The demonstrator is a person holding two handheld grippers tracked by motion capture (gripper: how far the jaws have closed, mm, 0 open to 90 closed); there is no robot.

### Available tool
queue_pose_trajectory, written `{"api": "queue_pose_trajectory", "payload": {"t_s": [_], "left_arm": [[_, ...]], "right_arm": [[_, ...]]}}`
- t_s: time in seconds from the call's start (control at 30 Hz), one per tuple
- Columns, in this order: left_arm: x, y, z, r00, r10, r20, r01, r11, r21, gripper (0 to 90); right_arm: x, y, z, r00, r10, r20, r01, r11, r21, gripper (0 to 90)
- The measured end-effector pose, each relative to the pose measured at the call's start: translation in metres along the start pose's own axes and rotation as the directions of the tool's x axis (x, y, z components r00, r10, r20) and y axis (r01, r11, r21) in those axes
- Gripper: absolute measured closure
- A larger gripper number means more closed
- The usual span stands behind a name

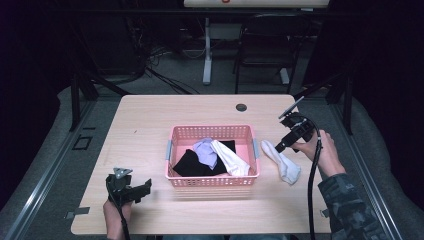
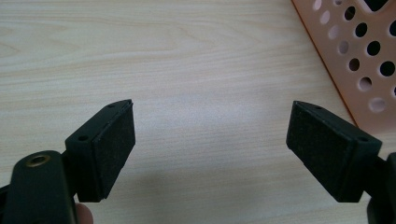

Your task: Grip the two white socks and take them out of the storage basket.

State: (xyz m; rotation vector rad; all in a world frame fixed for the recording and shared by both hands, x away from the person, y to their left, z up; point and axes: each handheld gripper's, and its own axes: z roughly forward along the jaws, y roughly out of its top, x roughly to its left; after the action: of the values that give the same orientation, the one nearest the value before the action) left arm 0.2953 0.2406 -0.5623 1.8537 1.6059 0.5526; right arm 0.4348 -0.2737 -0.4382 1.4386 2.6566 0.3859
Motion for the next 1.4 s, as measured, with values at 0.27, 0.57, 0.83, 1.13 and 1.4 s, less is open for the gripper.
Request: {"api": "queue_pose_trajectory", "payload": {"t_s": [0.27,0.57,0.83,1.13,1.4], "left_arm": [[-0.001,0.000,0.001,1.0000,-0.002,0.000,0.002,1.0000,0.000,15.6],[-0.002,0.001,0.001,1.0000,0.005,0.002,-0.005,1.0000,-0.003,15.6],[0.000,-0.001,0.000,1.0000,-0.002,0.000,0.002,1.0000,-0.004,15.6],[0.000,0.000,0.000,1.0000,0.002,0.003,-0.002,1.0000,0.001,15.6],[0.000,-0.001,0.000,1.0000,-0.002,0.002,0.002,1.0000,-0.005,15.6]], "right_arm": [[0.013,0.015,-0.020,0.9995,-0.031,0.000,0.031,0.999,-0.036,9.3],[0.029,0.030,-0.028,0.9973,-0.074,-0.002,0.073,0.997,-0.031,4.8],[0.047,0.047,-0.028,0.9929,-0.118,-0.017,0.118,0.993,-0.026,0.0],[0.070,0.066,-0.024,0.9843,-0.176,-0.017,0.175,0.984,-0.040,0.0],[0.095,0.084,-0.017,0.9725,-0.230,-0.036,0.228,0.972,-0.059,0.1]]}}
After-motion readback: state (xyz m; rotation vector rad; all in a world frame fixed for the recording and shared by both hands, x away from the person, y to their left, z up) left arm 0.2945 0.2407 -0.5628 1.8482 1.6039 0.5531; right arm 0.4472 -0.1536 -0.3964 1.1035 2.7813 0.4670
